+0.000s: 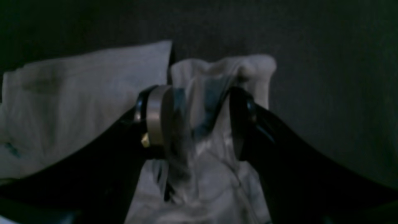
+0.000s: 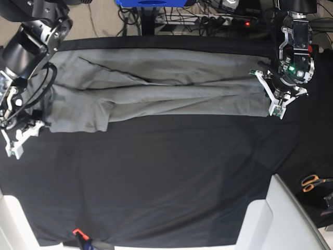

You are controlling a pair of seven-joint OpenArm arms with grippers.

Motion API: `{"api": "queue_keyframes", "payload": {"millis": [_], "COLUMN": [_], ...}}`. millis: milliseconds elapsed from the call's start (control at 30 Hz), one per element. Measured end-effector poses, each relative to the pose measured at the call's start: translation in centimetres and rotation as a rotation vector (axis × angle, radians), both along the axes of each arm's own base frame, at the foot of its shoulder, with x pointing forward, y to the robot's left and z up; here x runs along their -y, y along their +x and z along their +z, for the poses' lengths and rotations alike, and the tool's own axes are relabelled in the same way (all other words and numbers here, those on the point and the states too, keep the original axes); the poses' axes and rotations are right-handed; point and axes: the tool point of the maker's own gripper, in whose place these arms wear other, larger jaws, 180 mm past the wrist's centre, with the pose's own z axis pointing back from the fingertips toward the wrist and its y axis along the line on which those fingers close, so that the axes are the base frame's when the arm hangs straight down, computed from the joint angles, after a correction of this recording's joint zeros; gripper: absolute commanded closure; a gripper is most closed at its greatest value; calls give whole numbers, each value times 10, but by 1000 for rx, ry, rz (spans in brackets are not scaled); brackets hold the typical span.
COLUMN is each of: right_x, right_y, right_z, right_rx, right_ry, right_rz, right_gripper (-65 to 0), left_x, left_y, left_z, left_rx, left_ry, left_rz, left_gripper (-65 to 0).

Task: Fold the T-shirt properly
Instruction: 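Reposition the right gripper along the folded shirt end, keeping left holding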

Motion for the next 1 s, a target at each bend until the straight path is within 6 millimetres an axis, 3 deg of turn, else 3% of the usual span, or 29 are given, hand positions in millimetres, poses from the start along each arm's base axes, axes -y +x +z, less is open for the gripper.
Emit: {"api": "queue_keyframes", "payload": {"millis": [133, 333, 1000], "right_x": [-4, -3, 16], "right_y": [-1, 1, -9], "right_z": [-6, -5, -4], "right_rx": [-3, 5, -4], "right_ry": [10, 9, -24], "right_rz": [2, 2, -28], "right_gripper": [-236, -27, -15], "left_x": [0, 0, 0], "left_y": [1, 1, 1], "left_z": [0, 0, 0], "left_rx": [1, 2, 1], "left_ry": [2, 2, 2], "left_rz": [-1, -1, -1], "left_gripper": [0, 0, 0]}}
